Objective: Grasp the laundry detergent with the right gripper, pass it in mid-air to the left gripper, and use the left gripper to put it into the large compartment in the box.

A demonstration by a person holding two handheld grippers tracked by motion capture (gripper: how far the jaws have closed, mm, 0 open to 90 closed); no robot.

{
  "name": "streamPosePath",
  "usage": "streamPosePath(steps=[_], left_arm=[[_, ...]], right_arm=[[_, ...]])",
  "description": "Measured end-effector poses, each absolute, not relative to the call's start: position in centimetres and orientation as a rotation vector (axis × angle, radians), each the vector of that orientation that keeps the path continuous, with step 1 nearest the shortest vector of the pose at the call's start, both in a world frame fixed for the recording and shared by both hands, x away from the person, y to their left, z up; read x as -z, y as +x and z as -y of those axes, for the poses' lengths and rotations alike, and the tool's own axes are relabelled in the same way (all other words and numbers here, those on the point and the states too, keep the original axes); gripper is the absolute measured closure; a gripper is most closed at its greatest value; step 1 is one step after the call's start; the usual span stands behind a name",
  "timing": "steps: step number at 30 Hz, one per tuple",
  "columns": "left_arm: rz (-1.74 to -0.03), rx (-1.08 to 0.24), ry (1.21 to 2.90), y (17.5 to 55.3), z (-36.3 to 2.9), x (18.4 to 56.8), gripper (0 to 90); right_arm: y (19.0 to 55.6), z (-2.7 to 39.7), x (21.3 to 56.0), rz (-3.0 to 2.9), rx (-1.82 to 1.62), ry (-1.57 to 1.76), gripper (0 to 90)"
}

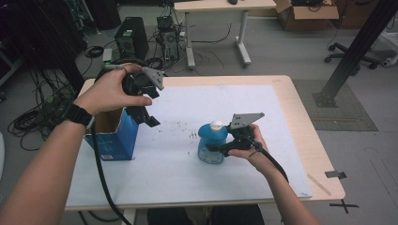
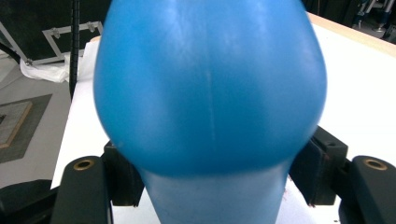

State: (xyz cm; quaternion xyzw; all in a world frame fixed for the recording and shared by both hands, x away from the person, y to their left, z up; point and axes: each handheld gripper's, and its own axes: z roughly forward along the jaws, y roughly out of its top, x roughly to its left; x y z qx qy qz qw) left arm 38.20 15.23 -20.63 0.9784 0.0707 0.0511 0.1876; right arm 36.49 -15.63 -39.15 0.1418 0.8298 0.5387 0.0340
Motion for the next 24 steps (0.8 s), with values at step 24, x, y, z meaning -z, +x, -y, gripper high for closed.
streamPosePath(steps=[24], left_arm=[[-0.197, -0.139, 2.755, 38.11, -15.26, 20.58, 3.8]], right_arm=[[36.34, 15.61, 39.01, -2.554, -1.667, 0.399, 38.8]])
